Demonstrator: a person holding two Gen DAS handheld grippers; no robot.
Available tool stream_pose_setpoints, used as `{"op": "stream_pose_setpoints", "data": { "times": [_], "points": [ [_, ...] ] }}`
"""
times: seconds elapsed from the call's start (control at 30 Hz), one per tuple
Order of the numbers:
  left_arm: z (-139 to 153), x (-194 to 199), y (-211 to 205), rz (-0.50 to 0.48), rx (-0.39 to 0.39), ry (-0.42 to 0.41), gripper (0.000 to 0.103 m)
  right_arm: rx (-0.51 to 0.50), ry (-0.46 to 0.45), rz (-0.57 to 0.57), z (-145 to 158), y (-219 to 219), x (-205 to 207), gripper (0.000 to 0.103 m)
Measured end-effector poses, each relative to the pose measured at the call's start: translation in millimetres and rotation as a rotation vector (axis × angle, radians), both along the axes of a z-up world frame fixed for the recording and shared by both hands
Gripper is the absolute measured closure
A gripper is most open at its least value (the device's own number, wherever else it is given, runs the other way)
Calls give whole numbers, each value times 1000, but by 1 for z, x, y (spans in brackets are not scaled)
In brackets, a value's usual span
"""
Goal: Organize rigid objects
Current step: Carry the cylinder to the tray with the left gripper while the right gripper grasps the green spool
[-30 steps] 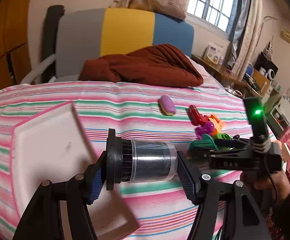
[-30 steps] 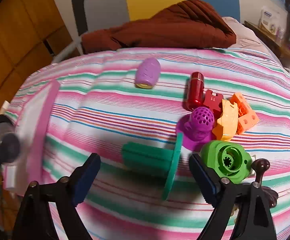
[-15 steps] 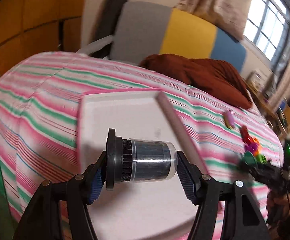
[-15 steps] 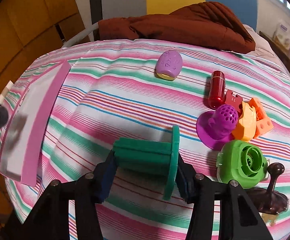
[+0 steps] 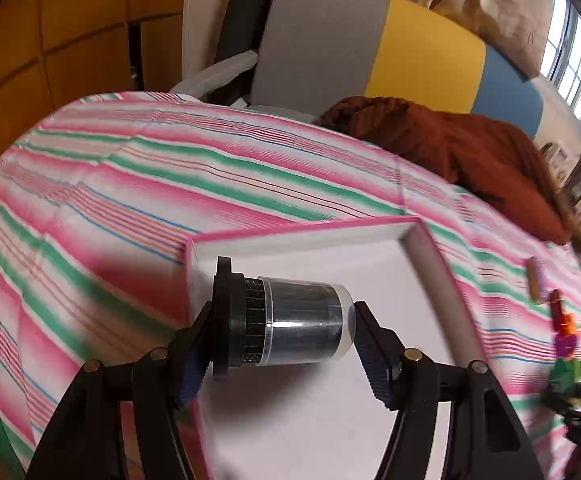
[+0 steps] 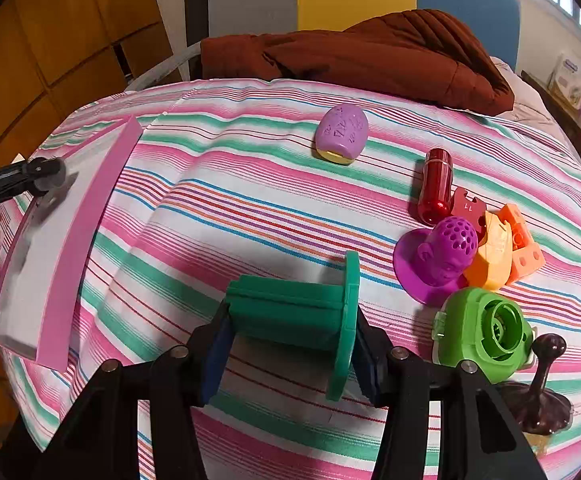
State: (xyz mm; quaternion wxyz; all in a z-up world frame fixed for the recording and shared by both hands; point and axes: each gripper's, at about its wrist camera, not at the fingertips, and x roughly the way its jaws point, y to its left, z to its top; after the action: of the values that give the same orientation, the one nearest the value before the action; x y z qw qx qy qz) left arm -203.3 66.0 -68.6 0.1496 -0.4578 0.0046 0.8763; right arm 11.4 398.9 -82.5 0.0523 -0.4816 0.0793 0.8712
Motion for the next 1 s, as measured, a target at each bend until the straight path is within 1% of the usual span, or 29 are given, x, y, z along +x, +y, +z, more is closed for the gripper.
{"op": "stream_pose_setpoints", "data": {
  "times": [0.07, 0.13, 0.17, 0.37, 0.5, 0.57, 0.63, 0.7, 0.77, 0.83, 0.9, 0.97, 1.0],
  "points": [
    [-8, -9, 1, 1, -37, 2, 36, 0, -1, -1, 0, 0, 0, 49],
    [-11, -18, -3, 17, -12, -25, 37, 0, 0, -2, 0, 0, 0, 49],
    [-11, -21, -5, 23, -7, -22, 37, -1, 0, -3, 0, 0, 0, 49],
    [-7, -33, 3, -31, -78, 20, 38, 3, 1, -5, 0, 0, 0, 49],
    [-10, -43, 8, -49, -106, 7, 38, 6, 0, -9, 0, 0, -1, 49],
    [-13, -45, 6, -41, -104, -24, 36, 11, -1, -12, 0, -1, 0, 49],
    [-12, -42, 3, -19, -83, -43, 36, 15, 0, -15, 0, 0, 0, 49],
    [-6, -36, 4, -2, -91, -23, 36, 15, -1, -16, 0, 0, 0, 49],
    [0, -28, 5, 4, -98, -9, 27, 17, -2, -14, -1, 1, 0, 49],
    [6, -21, 6, 6, -110, 25, 21, 25, -10, -12, -2, 0, 0, 49],
    [11, -17, 6, 1, -132, 33, 21, 37, -16, -10, -3, -2, -1, 48],
    [20, -9, 1, 22, -112, 37, 21, 46, -14, -12, -2, -2, -1, 49],
    [27, -1, -4, 29, -95, 51, 21, 54, -12, -12, -2, -2, 0, 49]
  ]
}}
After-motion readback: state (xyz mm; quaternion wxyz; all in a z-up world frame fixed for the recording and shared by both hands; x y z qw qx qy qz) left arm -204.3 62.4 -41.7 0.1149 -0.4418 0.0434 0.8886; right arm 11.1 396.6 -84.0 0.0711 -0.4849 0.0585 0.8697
